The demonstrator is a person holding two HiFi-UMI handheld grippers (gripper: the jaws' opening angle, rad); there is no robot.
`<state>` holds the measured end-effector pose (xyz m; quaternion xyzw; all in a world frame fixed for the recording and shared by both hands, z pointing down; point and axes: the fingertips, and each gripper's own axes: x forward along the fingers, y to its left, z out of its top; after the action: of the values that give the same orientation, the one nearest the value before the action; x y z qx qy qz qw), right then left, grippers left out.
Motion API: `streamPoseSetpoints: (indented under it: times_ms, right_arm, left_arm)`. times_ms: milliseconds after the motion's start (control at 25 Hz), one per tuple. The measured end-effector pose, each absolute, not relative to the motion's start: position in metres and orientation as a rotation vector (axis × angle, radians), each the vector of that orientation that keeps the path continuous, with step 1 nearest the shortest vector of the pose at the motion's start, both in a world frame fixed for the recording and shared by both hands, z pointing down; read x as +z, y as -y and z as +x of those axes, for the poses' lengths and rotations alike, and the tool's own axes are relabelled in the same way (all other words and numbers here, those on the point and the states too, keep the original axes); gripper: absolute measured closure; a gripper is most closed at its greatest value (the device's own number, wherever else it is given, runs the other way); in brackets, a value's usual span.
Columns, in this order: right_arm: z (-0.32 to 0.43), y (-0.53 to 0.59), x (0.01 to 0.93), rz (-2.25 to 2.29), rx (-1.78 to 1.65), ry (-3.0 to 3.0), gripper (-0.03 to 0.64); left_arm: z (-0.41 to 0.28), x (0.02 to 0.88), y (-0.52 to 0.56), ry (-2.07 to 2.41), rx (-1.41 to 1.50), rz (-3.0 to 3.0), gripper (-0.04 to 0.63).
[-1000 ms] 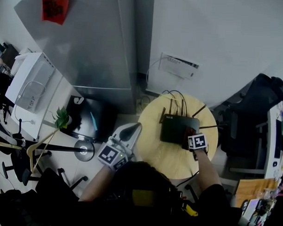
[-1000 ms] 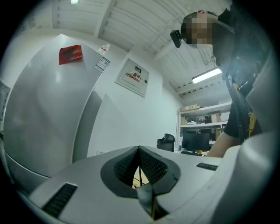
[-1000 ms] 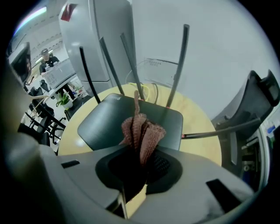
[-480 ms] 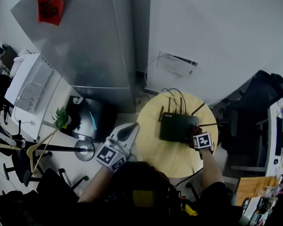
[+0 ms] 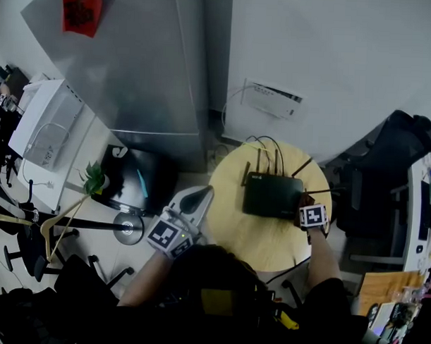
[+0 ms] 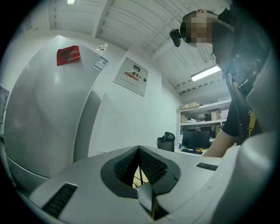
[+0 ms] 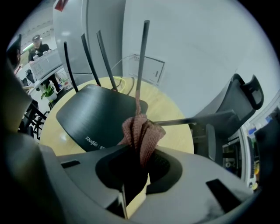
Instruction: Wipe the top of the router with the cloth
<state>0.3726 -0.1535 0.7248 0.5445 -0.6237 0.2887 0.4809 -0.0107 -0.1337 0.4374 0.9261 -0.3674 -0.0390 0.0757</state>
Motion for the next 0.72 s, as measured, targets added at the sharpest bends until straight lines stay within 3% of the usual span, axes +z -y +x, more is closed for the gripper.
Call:
streamPoseSetpoints:
  times_ms: [120,320,720]
  right_arm:
    - [0.382,0.129,0.733,1.303,0.789,1.403,0.552]
    - [0.385,0.145,0.706,1.333,0.618,1.474,0.552]
    - [0.256,0.208,0.645,1.029,0.175,1.748,0.552]
  left_arm:
    - [-0.010,0.437,0.134,1.099,-0.121,2.771,0.603]
    - [-0.011,0.438,0.136,1.100,-0.133,2.763,0.604]
    - [-0.014,0.436,0.138,1.123,-0.131,2.712,0.603]
